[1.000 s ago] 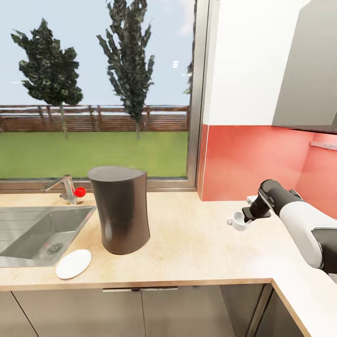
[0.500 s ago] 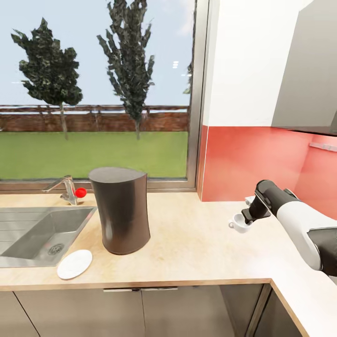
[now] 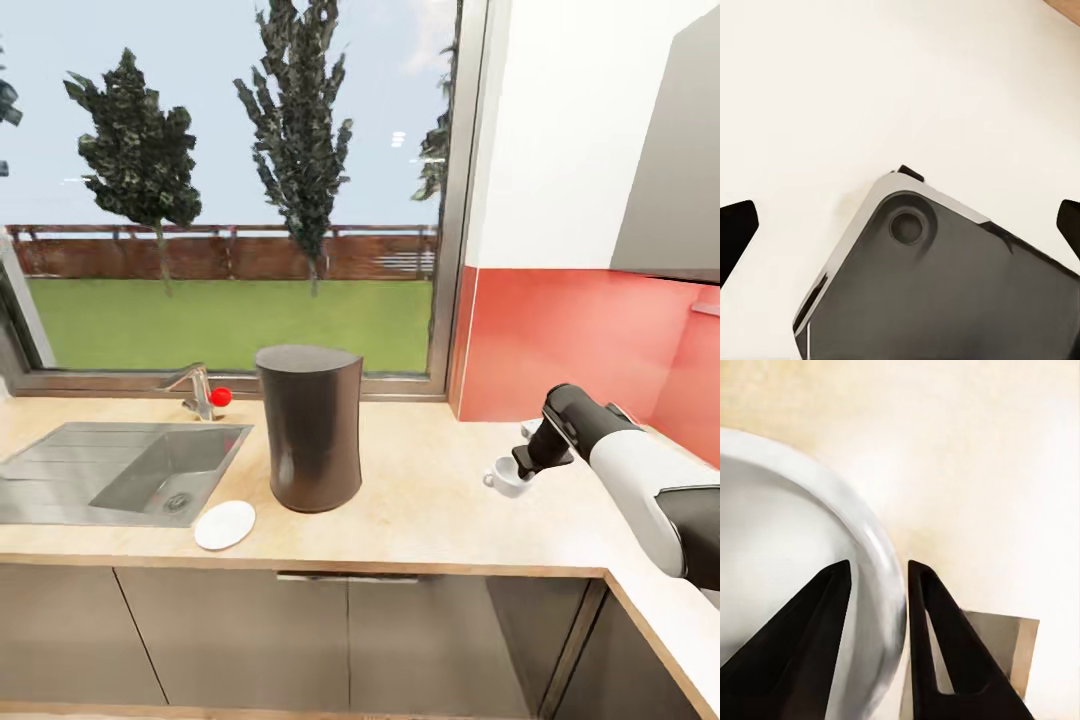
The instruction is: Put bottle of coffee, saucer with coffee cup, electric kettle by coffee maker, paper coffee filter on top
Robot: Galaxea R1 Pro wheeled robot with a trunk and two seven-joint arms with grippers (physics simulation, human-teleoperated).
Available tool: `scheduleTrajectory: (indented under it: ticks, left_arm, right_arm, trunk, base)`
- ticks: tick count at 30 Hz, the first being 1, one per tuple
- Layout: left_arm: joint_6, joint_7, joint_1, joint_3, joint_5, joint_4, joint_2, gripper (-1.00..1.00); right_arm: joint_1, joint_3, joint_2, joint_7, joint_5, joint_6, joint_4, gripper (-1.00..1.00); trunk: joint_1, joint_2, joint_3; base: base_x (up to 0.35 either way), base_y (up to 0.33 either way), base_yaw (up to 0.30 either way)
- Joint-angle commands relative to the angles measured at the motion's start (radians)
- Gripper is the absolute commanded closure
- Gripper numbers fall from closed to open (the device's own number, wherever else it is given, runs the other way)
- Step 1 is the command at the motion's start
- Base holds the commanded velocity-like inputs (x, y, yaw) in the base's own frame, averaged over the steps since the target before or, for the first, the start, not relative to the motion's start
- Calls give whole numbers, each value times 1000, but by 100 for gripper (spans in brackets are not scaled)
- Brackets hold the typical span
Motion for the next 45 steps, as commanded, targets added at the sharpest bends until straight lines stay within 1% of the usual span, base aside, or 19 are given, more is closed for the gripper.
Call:
scheduleTrajectory:
  ticks: [1, 11, 19, 22, 34, 45]
  left_arm:
    - [-2, -6, -1, 8, 0, 2, 0, -100]
    - [-3, -6, -1, 8, 0, 2, 0, -100]
    - [-2, -6, -1, 8, 0, 2, -1, -100]
    - [-3, -6, -1, 8, 0, 2, -1, -100]
    - [-4, -6, -1, 8, 0, 3, -2, -100]
    - [-12, -6, -1, 8, 1, 2, 1, -100]
  right_arm:
    - [0, 5, -1, 10, 5, 3, -1, 100]
    - [0, 5, -2, 10, 6, 3, 3, 100]
    - [0, 5, -5, 9, 6, 3, 7, 100]
    - [0, 6, -5, 9, 6, 3, 8, 100]
    - [0, 11, -1, 0, 15, 3, 37, 100]
    - [0, 12, 0, 1, 14, 3, 38, 100]
  trunk:
    - [0, -1, -1]
    - [0, -1, -6]
    - [0, -1, -8]
    - [0, -1, -8]
    - [0, -1, -8]
    - [0, -1, -8]
  base:
    - [-128, 281, 264]
    - [-31, 306, 270]
    - [-152, 315, 272]
    - [-101, 228, 136]
    - [-8, 19, 26]
    - [0, 0, 258]
